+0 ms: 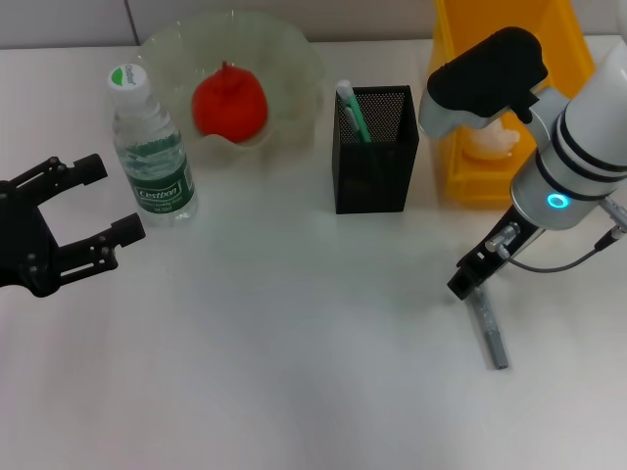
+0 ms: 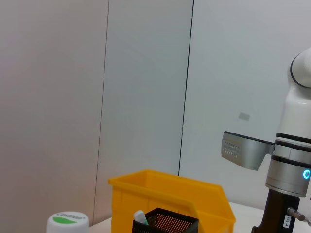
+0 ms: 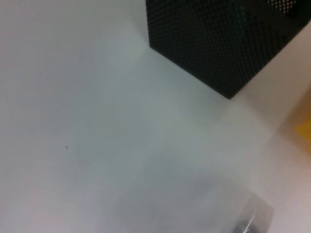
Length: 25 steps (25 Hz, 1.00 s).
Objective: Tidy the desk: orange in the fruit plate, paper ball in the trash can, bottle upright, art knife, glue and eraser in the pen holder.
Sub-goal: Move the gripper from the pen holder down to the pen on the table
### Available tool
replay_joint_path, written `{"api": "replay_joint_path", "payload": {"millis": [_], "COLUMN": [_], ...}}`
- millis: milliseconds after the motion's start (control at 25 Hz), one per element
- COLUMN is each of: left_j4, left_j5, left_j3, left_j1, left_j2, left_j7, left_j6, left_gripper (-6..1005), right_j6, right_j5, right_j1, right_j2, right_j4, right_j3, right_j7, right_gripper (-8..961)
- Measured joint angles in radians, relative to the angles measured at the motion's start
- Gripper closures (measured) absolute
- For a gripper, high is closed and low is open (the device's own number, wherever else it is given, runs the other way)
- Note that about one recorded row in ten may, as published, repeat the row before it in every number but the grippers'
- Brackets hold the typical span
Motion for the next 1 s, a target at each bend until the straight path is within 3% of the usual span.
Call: {"api": "replay_joint_path", "payload": {"millis": [280,520,600,840,1000], "left_j4": [0.0,0.0,0.0,0.0,0.0], "left_j5": [0.0,0.0,-0.001,-0.001,-0.001], "left_j3": [0.0,0.0,0.0,0.0,0.0], "left_j1": [0.003,0.006,0.007,0.007,0.007], "left_j2": [0.0,-0.001,-0.001,-0.001,-0.002], "left_j7": [0.0,0.001,0.001,0.001,0.001], "left_j6": [0.0,0.001,0.002,0.002,0.002], "left_gripper": [157,157,157,157,157], "right_j6": [0.0,0.004,0.006,0.004,-0.023], "right_j5": [0.0,0.0,0.0,0.0,0.0], "right_j1": [0.006,0.005,0.003,-0.001,-0.015], "right_j2": [0.0,-0.001,-0.001,0.0,0.0], "right_j4": [0.019,0.024,0.025,0.019,-0.052], "right_j3": [-0.006,-0.004,-0.002,0.001,0.003], "right_j7": [0.005,0.007,0.007,0.008,0.007], "right_gripper": [379,620,804,835,860]}}
